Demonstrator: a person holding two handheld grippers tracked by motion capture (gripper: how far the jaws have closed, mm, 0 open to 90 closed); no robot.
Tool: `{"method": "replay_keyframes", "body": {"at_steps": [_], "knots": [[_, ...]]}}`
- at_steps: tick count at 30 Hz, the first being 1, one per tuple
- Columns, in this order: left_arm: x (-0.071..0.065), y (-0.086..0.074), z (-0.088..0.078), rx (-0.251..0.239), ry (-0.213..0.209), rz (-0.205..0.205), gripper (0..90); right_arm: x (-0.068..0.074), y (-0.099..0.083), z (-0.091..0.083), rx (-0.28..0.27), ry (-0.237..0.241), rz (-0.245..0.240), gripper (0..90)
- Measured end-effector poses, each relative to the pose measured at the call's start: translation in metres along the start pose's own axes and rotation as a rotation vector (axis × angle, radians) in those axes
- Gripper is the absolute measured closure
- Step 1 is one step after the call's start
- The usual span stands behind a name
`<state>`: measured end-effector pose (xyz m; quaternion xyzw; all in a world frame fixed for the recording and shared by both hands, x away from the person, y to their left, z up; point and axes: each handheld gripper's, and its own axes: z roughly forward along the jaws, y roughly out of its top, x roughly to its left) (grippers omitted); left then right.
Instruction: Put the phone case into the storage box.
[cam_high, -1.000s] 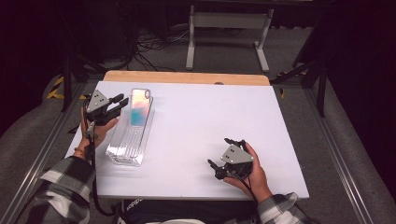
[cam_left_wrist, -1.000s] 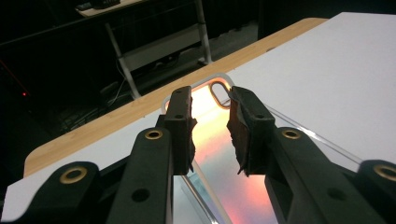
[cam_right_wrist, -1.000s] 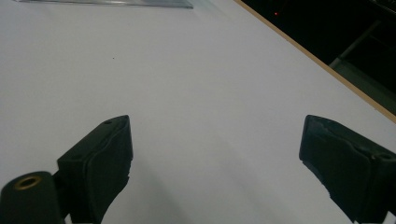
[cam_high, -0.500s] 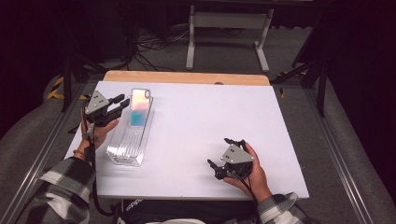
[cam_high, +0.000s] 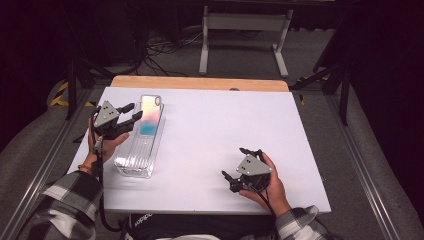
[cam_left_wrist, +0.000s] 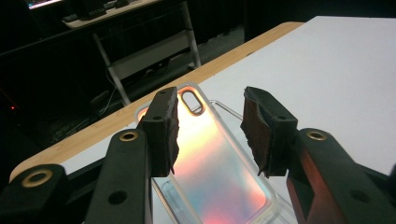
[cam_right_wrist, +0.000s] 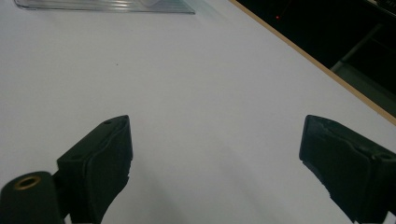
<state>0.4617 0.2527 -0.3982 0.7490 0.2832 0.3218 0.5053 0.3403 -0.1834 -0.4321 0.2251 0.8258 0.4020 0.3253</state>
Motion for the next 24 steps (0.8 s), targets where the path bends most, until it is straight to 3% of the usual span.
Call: {"method": "replay_keyframes", "body": {"at_steps": [24], "knots": [[-0.022,0.005,-0.011,-0.035,0.004,-0.005,33.2,-0.004,0.001,-0.003,-0.026,-0.013,0.012,10.4]]}}
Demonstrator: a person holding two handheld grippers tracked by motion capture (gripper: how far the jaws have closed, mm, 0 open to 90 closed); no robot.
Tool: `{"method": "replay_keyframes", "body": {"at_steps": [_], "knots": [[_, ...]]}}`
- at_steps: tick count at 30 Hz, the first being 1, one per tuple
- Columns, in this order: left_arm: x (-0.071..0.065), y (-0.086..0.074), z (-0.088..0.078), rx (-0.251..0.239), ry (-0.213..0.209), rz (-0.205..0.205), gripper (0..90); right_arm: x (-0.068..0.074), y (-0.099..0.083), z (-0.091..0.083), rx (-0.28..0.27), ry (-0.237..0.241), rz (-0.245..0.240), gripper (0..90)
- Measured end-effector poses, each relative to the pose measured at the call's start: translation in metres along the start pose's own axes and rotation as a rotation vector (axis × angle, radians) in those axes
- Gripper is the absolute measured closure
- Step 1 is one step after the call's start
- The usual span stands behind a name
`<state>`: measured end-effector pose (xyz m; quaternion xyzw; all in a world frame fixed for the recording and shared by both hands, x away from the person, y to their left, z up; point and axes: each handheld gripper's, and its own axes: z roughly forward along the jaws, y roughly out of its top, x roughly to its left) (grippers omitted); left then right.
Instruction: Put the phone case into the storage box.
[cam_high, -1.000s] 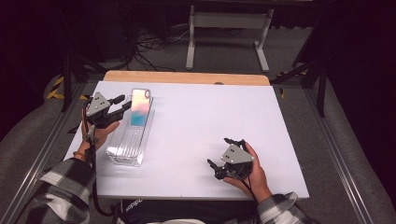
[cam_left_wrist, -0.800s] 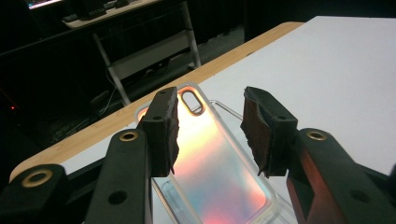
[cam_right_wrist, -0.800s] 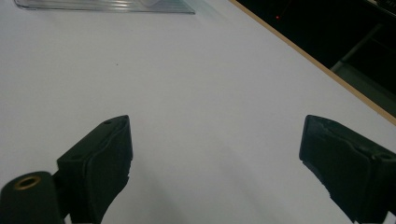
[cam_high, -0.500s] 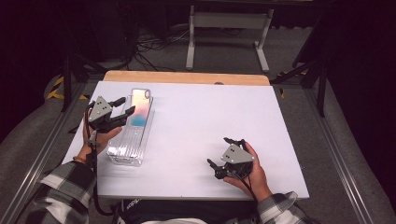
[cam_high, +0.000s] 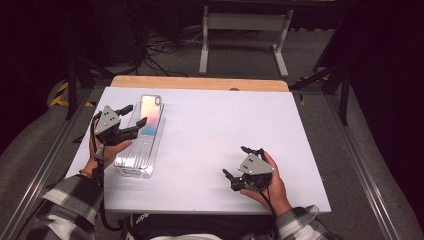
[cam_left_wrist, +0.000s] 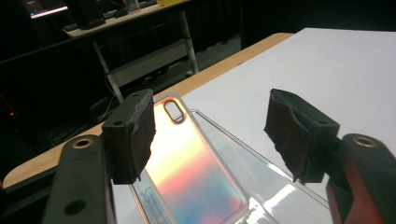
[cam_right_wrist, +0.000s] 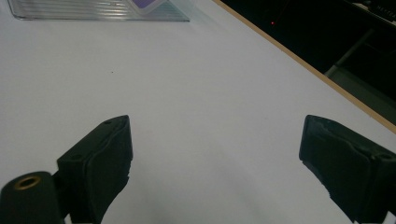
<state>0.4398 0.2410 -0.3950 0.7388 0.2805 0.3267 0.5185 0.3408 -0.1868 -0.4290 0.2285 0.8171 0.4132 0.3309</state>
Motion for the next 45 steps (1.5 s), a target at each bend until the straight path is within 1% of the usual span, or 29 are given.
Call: {"method": "replay_keyframes", "body": {"at_steps": [3,5,8,12,16,18,20,24,27,29,31,32,34,35,36,38,39,45], "knots": [[-0.003,0.0,-0.001,-0.003,-0.004,0.006,30.5,0.0,0.0,0.0,-0.001,0.001,0.001,10.4],[-0.004,0.0,-0.002,0.002,-0.007,0.005,29.1,-0.001,0.0,0.0,-0.002,-0.001,0.001,10.4],[-0.006,0.0,-0.003,-0.006,-0.016,-0.002,27.4,-0.001,0.0,0.0,-0.003,-0.001,0.003,10.4],[-0.008,-0.001,-0.005,-0.006,-0.022,0.006,23.2,-0.001,0.0,-0.001,-0.006,-0.003,0.007,10.4],[-0.01,-0.002,-0.008,-0.023,-0.041,-0.011,18.8,-0.001,0.0,-0.001,-0.008,-0.002,0.008,10.4],[-0.01,-0.002,-0.009,-0.027,-0.038,-0.01,17.1,-0.001,0.0,-0.001,-0.01,-0.004,0.009,10.4],[-0.011,-0.002,-0.011,-0.033,-0.045,-0.013,14.9,-0.002,0.0,-0.002,-0.011,-0.005,0.011,10.4],[-0.013,-0.002,-0.012,-0.033,-0.048,-0.021,12.8,-0.002,0.0,-0.002,-0.012,-0.005,0.011,10.4],[-0.014,-0.002,-0.012,-0.035,-0.049,-0.019,11.9,-0.002,0.0,-0.002,-0.016,-0.005,0.015,10.4],[-0.015,-0.002,-0.014,-0.029,-0.05,-0.01,11.1,-0.002,0.0,-0.002,-0.017,-0.007,0.016,10.4],[-0.015,-0.002,-0.014,-0.029,-0.055,-0.012,9.4,-0.003,0.0,-0.002,-0.017,-0.005,0.021,10.4],[-0.016,-0.002,-0.015,-0.027,-0.055,-0.006,9.0,-0.003,0.0,-0.002,-0.018,-0.006,0.022,10.4],[-0.017,-0.002,-0.015,-0.032,-0.058,-0.009,7.7,-0.003,0.0,-0.002,-0.02,-0.006,0.024,10.4],[-0.017,-0.002,-0.015,-0.034,-0.057,-0.005,7.7,-0.004,0.0,-0.003,-0.02,-0.005,0.025,10.4],[-0.017,-0.002,-0.016,-0.037,-0.063,-0.012,7.4,-0.004,0.0,-0.003,-0.021,-0.006,0.024,10.4],[-0.018,-0.002,-0.016,-0.04,-0.065,-0.014,6.7,-0.004,0.0,-0.003,-0.021,-0.003,0.024,10.4],[-0.018,-0.002,-0.017,-0.035,-0.069,-0.009,6.5,-0.004,0.0,-0.003,-0.022,-0.003,0.024,10.4],[-0.019,-0.003,-0.018,-0.042,-0.072,-0.009,5.9,-0.004,0.0,-0.002,-0.021,-0.002,0.023,10.4]]}}
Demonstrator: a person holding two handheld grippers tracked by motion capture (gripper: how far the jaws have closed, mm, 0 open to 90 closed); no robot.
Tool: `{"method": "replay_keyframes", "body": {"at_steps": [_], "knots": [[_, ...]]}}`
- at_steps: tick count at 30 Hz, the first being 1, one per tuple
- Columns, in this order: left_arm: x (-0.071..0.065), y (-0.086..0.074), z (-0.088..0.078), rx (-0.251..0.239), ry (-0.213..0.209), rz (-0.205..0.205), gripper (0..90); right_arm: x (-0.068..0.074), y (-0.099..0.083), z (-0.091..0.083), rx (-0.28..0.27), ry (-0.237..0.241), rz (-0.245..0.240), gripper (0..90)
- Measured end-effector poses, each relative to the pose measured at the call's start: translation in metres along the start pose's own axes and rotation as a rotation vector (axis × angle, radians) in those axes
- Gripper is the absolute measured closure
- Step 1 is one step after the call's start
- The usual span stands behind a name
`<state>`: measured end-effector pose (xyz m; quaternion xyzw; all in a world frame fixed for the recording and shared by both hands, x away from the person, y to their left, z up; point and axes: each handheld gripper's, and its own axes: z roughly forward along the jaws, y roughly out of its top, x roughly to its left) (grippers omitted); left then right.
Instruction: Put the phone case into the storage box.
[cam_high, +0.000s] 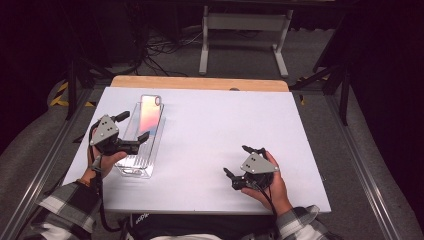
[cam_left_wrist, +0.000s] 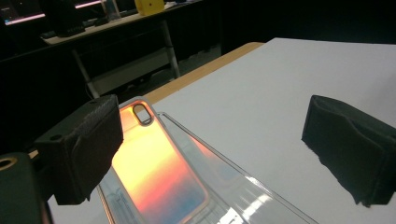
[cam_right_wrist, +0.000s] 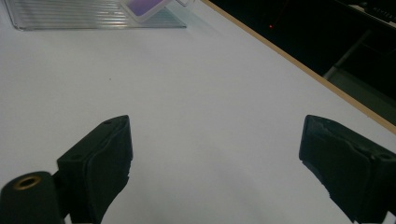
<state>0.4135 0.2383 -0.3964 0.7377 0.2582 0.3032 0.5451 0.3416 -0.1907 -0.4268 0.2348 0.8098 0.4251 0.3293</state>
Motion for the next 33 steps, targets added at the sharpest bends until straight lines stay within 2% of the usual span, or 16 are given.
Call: {"method": "replay_keyframes", "body": {"at_steps": [8,11,15,22,24,33], "knots": [[-0.003,0.0,-0.005,-0.012,0.005,0.0,3.6,0.0,0.0,0.0,-0.003,0.002,0.001,10.4],[-0.004,0.001,-0.006,-0.02,-0.004,-0.006,3.6,0.0,0.0,0.0,-0.004,0.002,-0.001,10.4],[-0.009,0.002,-0.005,-0.017,-0.014,0.013,3.5,0.0,0.0,-0.001,-0.007,0.002,0.0,10.4],[-0.012,0.003,-0.005,-0.038,-0.041,-0.003,4.1,0.0,0.0,0.0,-0.004,0.005,-0.002,10.4],[-0.013,0.004,-0.005,-0.035,-0.041,0.008,4.0,0.0,0.0,0.0,-0.004,0.006,-0.002,10.4],[-0.017,0.005,-0.005,-0.041,-0.06,0.008,4.1,0.0,0.0,0.0,-0.004,0.005,-0.004,10.5]]}}
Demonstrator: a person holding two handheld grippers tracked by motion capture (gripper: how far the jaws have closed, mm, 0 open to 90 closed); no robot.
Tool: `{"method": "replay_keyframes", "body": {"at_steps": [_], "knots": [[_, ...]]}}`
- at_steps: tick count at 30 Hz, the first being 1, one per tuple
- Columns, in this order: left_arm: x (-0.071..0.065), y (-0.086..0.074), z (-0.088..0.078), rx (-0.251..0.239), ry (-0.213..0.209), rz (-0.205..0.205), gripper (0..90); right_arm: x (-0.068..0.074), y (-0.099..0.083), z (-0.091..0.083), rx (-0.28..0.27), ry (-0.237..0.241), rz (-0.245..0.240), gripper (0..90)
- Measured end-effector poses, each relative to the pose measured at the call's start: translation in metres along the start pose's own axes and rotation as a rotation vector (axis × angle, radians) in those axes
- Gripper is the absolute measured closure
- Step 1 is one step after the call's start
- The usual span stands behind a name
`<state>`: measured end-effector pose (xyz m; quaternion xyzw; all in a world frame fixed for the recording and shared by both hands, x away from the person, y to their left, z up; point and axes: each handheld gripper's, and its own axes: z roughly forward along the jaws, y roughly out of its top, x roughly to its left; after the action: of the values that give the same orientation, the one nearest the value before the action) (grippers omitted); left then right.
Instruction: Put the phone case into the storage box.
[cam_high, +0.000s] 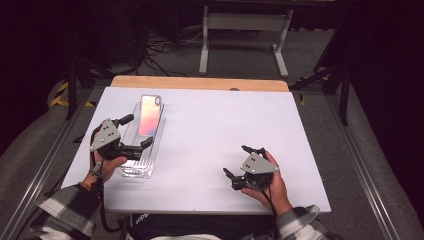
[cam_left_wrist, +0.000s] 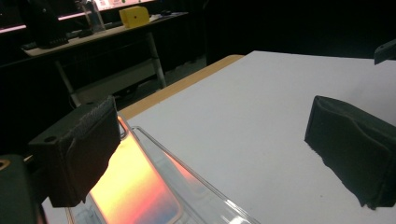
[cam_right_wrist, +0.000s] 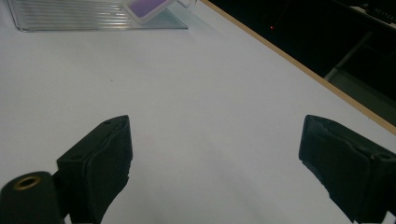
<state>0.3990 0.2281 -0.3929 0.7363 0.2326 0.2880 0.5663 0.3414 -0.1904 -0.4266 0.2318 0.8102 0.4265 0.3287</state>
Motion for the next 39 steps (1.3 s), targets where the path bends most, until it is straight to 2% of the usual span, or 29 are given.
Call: {"method": "replay_keyframes", "body": {"at_steps": [16,39], "knots": [[-0.005,0.002,-0.001,-0.02,-0.02,-0.02,4.6,0.0,0.0,0.0,-0.001,0.001,-0.002,10.5],[-0.018,0.008,-0.001,-0.044,-0.048,-0.01,5.3,0.0,0.001,-0.002,-0.015,-0.004,0.001,10.5]]}}
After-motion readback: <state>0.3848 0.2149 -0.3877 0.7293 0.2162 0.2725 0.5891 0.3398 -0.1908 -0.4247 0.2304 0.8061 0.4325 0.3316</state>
